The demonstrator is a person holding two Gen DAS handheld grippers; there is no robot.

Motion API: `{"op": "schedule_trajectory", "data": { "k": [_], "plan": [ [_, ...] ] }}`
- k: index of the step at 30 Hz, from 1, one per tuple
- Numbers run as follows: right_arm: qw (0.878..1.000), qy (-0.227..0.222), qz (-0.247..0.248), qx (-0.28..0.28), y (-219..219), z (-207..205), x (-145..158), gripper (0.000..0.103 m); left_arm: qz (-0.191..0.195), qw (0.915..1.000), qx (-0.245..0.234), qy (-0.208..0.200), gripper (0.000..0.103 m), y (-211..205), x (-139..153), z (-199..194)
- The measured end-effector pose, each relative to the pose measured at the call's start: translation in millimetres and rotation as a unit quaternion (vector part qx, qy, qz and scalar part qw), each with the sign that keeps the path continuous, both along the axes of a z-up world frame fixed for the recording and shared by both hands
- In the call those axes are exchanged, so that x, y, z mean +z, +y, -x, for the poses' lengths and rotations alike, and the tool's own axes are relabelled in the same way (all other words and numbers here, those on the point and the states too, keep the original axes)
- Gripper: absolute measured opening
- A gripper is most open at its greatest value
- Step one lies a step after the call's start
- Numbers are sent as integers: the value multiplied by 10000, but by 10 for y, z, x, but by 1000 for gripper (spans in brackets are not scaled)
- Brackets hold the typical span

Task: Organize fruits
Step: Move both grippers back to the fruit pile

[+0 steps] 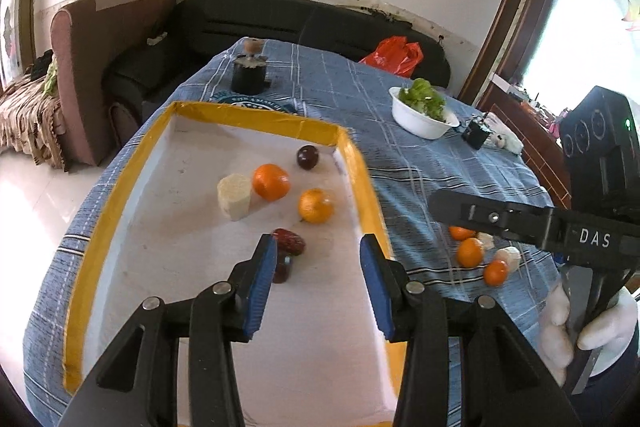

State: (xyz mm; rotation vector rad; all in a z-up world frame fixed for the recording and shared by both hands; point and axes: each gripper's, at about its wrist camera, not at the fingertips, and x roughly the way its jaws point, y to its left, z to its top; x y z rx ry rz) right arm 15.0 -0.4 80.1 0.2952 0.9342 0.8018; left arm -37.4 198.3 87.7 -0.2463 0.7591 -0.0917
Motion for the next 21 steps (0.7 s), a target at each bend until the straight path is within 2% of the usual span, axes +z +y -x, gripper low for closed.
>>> {"op": "schedule_trajectory", "data": {
  "k": [2, 4, 7, 12, 15, 19, 21],
  "plan": [
    [9999, -74, -52, -116, -171, 22, 11, 48, 23, 9999, -45, -103, 43, -98, 30, 38],
    [9995, -108, -138, -259, -397, 43, 19, 48, 10, 9998, -126, -179, 48, -196, 53, 60],
    [9987, -175, -179, -444, -702, 86, 25, 48, 27, 9989, -407, -252, 49, -408, 64, 70],
    [9963, -273, -207, -788, -1181, 135, -25, 48, -43, 9954, -946, -138, 49, -812, -9, 36],
    [9962, -58, -373, -783, -1416, 118, -122, 48, -60, 9931, -1167, -54, 50, -1032, -77, 25],
    [9953, -123, -167, -947, -1610, 116, -207, 49, -173, 9887, -1488, -4, 50, -1345, -164, 44],
    [9947, -5, -23, -1032, -1683, 82, -298, 50, -205, 9871, -1589, 38, 50, -1459, -202, 50]
  ]
}}
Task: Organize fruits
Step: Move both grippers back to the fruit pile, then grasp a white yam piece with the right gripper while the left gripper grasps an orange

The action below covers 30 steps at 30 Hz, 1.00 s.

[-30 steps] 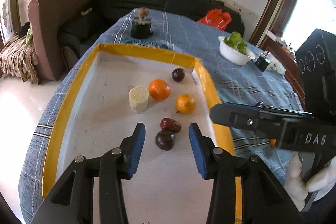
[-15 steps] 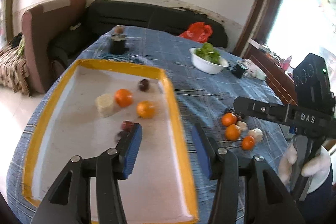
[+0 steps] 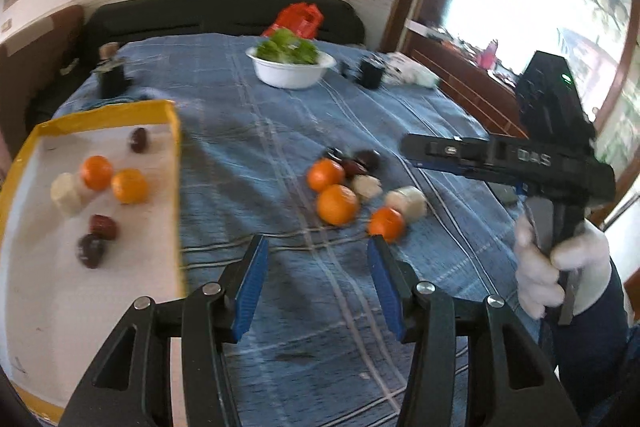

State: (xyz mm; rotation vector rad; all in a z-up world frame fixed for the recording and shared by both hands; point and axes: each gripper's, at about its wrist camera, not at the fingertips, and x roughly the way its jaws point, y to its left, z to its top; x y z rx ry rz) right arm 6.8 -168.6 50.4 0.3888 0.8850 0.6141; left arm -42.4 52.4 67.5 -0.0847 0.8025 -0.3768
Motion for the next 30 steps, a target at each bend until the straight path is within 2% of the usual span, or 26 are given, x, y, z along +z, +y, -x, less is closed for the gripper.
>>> {"op": "schedule_trajectory", "data": {
  "k": [7, 14, 20, 21, 22, 30],
  "plan": [
    [9989, 355, 191, -219, -156, -88, -228, 50, -154, 9995, -218, 193, 50, -278, -94, -59],
    [9963, 332, 788, -38, -7, -52, -296, 50, -169, 9992, -155, 322, 50, -302, -170, -128],
    [9947, 465, 918, -14, -5, -54, -362, 49, -234, 9989, -246, 338, 50, -393, -187, -140],
    [9951, 475, 862, -37, -25, -55, -367, 43, -238, 9988, -261, 337, 50, -407, -184, -144],
    [9958, 514, 752, -42, -56, -62, -367, 41, -249, 9988, -286, 325, 50, -434, -175, -148],
    [9987, 209, 209, -424, -294, -10, -202, 40, -418, 9963, -683, 309, 50, -776, -164, -230]
  ]
}}
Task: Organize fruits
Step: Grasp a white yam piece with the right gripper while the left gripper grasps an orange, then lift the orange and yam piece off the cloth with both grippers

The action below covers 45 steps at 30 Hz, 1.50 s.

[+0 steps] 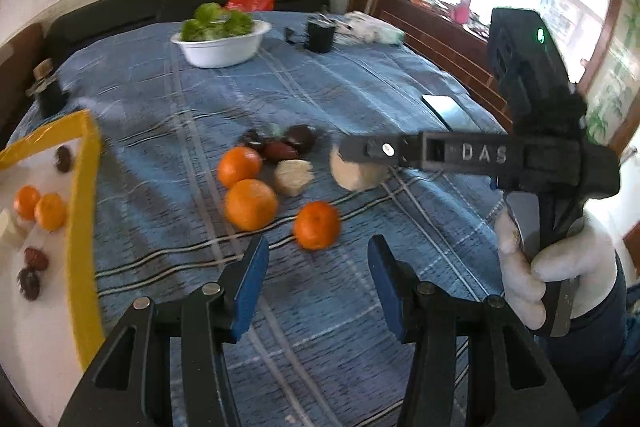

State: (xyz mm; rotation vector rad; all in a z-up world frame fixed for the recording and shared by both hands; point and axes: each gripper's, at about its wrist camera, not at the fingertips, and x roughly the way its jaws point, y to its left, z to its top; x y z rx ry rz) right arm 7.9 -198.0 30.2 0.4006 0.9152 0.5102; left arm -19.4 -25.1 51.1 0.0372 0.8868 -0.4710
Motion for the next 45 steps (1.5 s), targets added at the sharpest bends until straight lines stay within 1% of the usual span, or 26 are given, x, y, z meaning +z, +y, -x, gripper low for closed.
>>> {"op": "schedule_trajectory", "data": {
  "k": [5, 8, 9, 10, 12, 14, 19, 21, 25, 29, 31, 33, 38, 41, 45],
  "plan": [
    [10000, -69, -49, -8, -18, 10, 38, 40, -146, 9998, -41, 100, 50, -165, -130, -135],
    [9999, -101, -85, -29, -54, 36, 58, 40, -283, 9995, 95, 142, 49, -202, -219, -224],
    [9999, -107, -80, -28, -33, 30, 58, 40, -276, 9994, 112, 187, 48, -211, -250, -255],
    [9999, -112, -75, -27, -21, 18, 56, 40, -251, 9994, 92, 225, 45, -235, -279, -283],
    [9999, -121, -71, -24, -11, 19, 57, 40, -343, 9992, 96, 192, 41, -282, -325, -315],
    [9999, -123, -69, -19, -11, 19, 55, 40, -439, 9988, 184, 140, 31, -294, -360, -340],
    [9999, -125, -40, 63, 13, 24, 47, 40, -292, 9994, 174, 75, 31, -191, -326, -255],
    [9997, -141, 54, 168, 65, 41, 41, 40, -232, 9996, 182, -11, 31, -115, -292, -172],
    [9988, -111, 250, 416, 189, 45, -7, 40, -61, 9990, 423, -145, 31, 151, -219, -39],
    [9966, -82, 520, 637, 321, 59, -67, 40, 3, 9966, 738, -364, 31, 345, -152, -23],
    [9953, -79, 691, 674, 362, 62, -97, 41, 33, 9954, 885, -356, 31, 417, -169, -54],
    [9937, -87, 856, 713, 394, 64, -116, 42, 58, 9947, 974, -310, 31, 451, -188, -84],
    [9911, -196, 1070, 761, 442, 96, -103, 42, -50, 9926, 1110, -482, 31, 476, -150, -70],
    [9901, -220, 1153, 768, 450, 111, -92, 42, -55, 9922, 1159, -465, 31, 488, -160, -96],
    [9866, -328, 1392, 788, 503, 139, -73, 42, -44, 9916, 1216, -445, 31, 512, -170, -115]
  ]
}}
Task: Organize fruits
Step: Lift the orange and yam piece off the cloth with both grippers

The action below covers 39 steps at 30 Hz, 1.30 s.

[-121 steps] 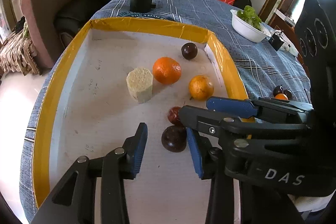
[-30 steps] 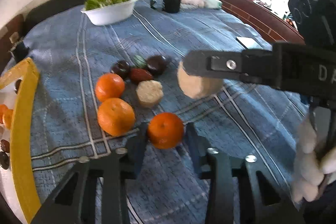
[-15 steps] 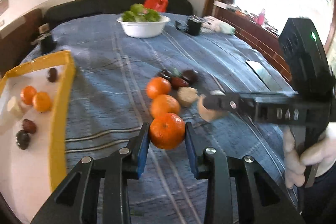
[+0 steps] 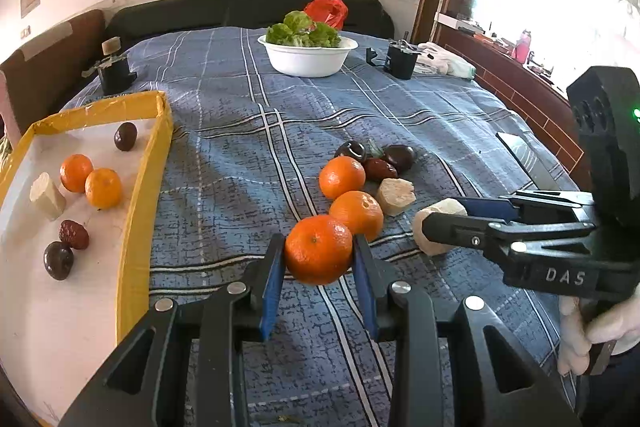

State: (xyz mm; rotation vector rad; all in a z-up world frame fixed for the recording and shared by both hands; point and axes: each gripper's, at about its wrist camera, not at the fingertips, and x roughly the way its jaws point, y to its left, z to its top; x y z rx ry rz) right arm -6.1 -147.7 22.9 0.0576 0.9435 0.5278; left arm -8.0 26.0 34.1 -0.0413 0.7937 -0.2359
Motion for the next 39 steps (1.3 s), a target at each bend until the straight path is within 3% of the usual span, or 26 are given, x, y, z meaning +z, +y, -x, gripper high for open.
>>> {"op": "schedule_trajectory", "data": {
  "k": [18, 20, 22, 30, 39],
  "plan": [
    [9993, -98, 351, -7, 61, 17, -43, 46, -12, 10000, 3, -10, 31, 6, 3, -3],
    [9995, -117, 293, 31, 59, 27, -33, 38, -12, 10000, -1, -8, 31, 2, 3, -2],
    [9993, -187, 321, 16, 61, 43, -13, 38, -14, 10000, 4, -10, 31, 4, 4, 0],
    [9981, -533, -275, -143, -82, 82, 183, 38, -12, 10000, 30, -41, 31, 16, 29, 6],
    [9971, -660, -362, 90, 13, 135, 215, 38, -51, 9999, 43, -104, 32, 0, 70, 27]
  ]
}}
